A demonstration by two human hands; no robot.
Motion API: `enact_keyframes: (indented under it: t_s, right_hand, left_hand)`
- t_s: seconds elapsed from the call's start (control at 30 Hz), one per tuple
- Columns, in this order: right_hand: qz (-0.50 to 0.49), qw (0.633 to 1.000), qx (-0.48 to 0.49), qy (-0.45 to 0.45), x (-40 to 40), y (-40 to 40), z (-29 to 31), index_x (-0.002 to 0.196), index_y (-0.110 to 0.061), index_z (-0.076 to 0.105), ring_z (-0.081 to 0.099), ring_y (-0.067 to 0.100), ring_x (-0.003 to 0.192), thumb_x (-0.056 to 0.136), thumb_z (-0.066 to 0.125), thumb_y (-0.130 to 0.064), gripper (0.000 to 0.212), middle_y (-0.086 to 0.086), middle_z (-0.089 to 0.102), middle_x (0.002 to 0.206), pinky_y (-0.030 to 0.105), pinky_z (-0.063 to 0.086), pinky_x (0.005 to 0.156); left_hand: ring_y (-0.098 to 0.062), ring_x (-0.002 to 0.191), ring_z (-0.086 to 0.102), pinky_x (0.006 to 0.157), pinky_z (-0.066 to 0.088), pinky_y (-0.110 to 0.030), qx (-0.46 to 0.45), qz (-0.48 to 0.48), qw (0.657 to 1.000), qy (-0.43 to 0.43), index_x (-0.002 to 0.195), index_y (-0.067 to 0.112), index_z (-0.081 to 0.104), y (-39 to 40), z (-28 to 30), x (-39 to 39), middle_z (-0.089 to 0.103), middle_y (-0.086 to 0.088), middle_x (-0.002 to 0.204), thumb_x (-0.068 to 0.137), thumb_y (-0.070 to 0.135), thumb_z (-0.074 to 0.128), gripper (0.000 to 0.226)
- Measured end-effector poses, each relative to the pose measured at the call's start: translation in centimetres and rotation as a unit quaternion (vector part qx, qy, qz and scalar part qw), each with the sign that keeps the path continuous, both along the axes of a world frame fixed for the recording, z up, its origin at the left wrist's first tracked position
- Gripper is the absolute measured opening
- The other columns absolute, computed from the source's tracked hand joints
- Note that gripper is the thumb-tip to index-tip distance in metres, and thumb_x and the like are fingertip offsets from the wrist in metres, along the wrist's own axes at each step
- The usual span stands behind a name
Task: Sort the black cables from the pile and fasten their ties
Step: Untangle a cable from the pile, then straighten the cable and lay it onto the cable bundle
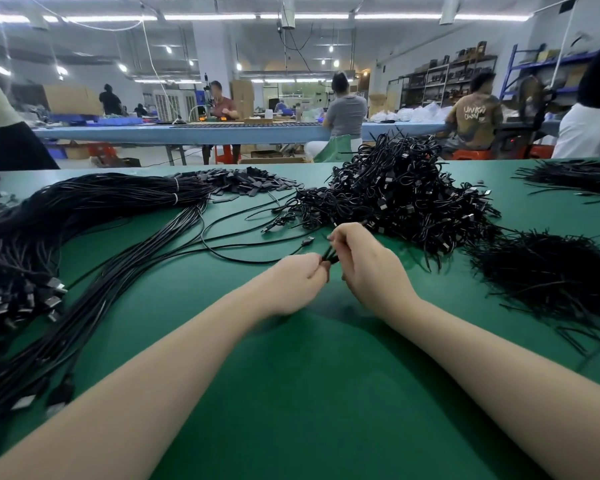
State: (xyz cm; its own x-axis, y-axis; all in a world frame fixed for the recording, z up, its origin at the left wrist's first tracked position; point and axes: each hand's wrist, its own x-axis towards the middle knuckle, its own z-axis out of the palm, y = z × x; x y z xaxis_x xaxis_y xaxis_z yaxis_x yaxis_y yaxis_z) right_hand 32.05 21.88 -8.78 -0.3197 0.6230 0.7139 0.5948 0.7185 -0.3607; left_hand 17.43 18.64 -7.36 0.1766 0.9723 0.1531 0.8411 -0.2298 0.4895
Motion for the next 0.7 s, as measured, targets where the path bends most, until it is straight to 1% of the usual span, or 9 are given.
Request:
enact_keyframes:
  t_s: [0.03, 0.1, 0.17, 0.2, 0.27, 0.33, 0.43, 0.57, 0.7]
  right_hand:
    - [0.001, 1.0, 0.008, 0.026, 0.3, 0.0, 0.1, 0.104, -0.011, 0.051, 0.059, 0.033, 0.067, 0.1, 0.045, -0.022, 0.013, 0.002, 0.061, 0.107, 0.043, 0.048, 0.062]
    - [-0.034, 0.998, 0.024, 0.041, 1.0, 0.0, 0.3, 0.103, -0.009, 0.053, 0.059, 0.034, 0.068, 0.099, 0.046, -0.021, 0.014, 0.003, 0.058, 0.111, 0.041, 0.046, 0.061]
    - [-0.078, 0.997, 0.007, -0.009, 1.4, 0.3, 0.1, 0.105, -0.01, 0.056, 0.058, 0.033, 0.073, 0.1, 0.046, -0.022, 0.016, 0.004, 0.059, 0.108, 0.038, 0.043, 0.06]
    - [-0.086, 0.995, -0.007, -0.045, 1.4, 0.4, 0.0, 0.106, -0.012, 0.058, 0.058, 0.032, 0.075, 0.099, 0.047, -0.023, 0.017, 0.003, 0.06, 0.108, 0.037, 0.043, 0.061]
    - [-0.063, 0.994, -0.026, -0.081, 1.0, 0.5, -0.3, 0.106, -0.013, 0.062, 0.059, 0.027, 0.08, 0.098, 0.051, -0.024, 0.018, 0.001, 0.06, 0.106, 0.036, 0.046, 0.064]
    - [-0.021, 0.997, -0.026, -0.063, 0.5, 0.1, -0.1, 0.103, -0.011, 0.068, 0.06, 0.026, 0.082, 0.096, 0.056, -0.023, 0.018, 0.004, 0.061, 0.101, 0.039, 0.049, 0.07]
    - [0.031, 0.999, 0.011, -0.014, -0.3, -0.4, 0.1, 0.098, -0.007, 0.073, 0.063, 0.028, 0.081, 0.092, 0.063, -0.014, 0.015, 0.009, 0.066, 0.092, 0.042, 0.051, 0.073]
    - [0.061, 0.998, 0.029, 0.016, -0.6, -1.0, 0.2, 0.098, -0.007, 0.075, 0.064, 0.021, 0.082, 0.088, 0.066, -0.008, 0.013, 0.006, 0.069, 0.091, 0.034, 0.052, 0.074]
    - [0.079, 0.996, 0.036, 0.015, -0.5, -1.2, 0.3, 0.101, -0.009, 0.075, 0.064, 0.017, 0.081, 0.088, 0.064, -0.004, 0.017, 0.003, 0.07, 0.088, 0.032, 0.052, 0.073]
  left_hand:
    - [-0.025, 0.069, 0.049, 0.061, 0.036, -0.034, 0.039, 0.029, 0.999, -0.011, 0.082, 0.01, 0.047, 0.1, -0.5, -0.2, 0.052, -0.002, 0.073, 0.102, 0.031, 0.033, 0.032]
    - [-0.031, 0.072, 0.052, 0.066, 0.04, -0.038, 0.089, 0.087, 0.987, -0.1, 0.083, 0.006, 0.046, 0.4, -1.3, -0.7, 0.057, -0.009, 0.075, 0.103, 0.032, 0.032, 0.035]
    - [-0.03, 0.067, 0.05, 0.066, 0.04, -0.041, 0.119, 0.126, 0.972, -0.159, 0.079, 0.009, 0.042, 0.6, -1.8, -1.2, 0.056, -0.009, 0.072, 0.103, 0.034, 0.032, 0.036]
    - [-0.027, 0.063, 0.047, 0.062, 0.037, -0.04, 0.13, 0.129, 0.97, -0.16, 0.075, 0.012, 0.038, 0.7, -1.9, -1.4, 0.052, -0.006, 0.068, 0.103, 0.034, 0.032, 0.036]
    - [-0.024, 0.059, 0.042, 0.057, 0.029, -0.038, 0.143, 0.119, 0.974, -0.131, 0.071, 0.017, 0.031, 0.7, -2.0, -1.6, 0.045, -0.001, 0.063, 0.103, 0.033, 0.032, 0.036]
    - [-0.028, 0.062, 0.043, 0.058, 0.028, -0.038, 0.138, 0.103, 0.981, -0.084, 0.072, 0.018, 0.03, 0.7, -2.1, -1.5, 0.046, -0.002, 0.065, 0.103, 0.033, 0.033, 0.035]
    - [-0.034, 0.07, 0.048, 0.061, 0.035, -0.04, 0.117, 0.089, 0.989, -0.012, 0.08, 0.015, 0.034, 0.8, -2.2, -1.2, 0.053, -0.007, 0.077, 0.103, 0.033, 0.034, 0.029]
    - [-0.034, 0.072, 0.049, 0.063, 0.04, -0.041, 0.11, 0.071, 0.991, 0.04, 0.09, 0.012, 0.036, 0.8, -2.1, -1.2, 0.051, -0.008, 0.081, 0.103, 0.039, 0.029, 0.031]
    - [-0.034, 0.083, 0.058, 0.059, 0.031, -0.034, 0.106, 0.068, 0.979, 0.158, 0.125, 0.01, 0.042, 1.2, -2.3, -0.9, 0.057, -0.009, 0.101, 0.099, 0.023, 0.025, 0.033]
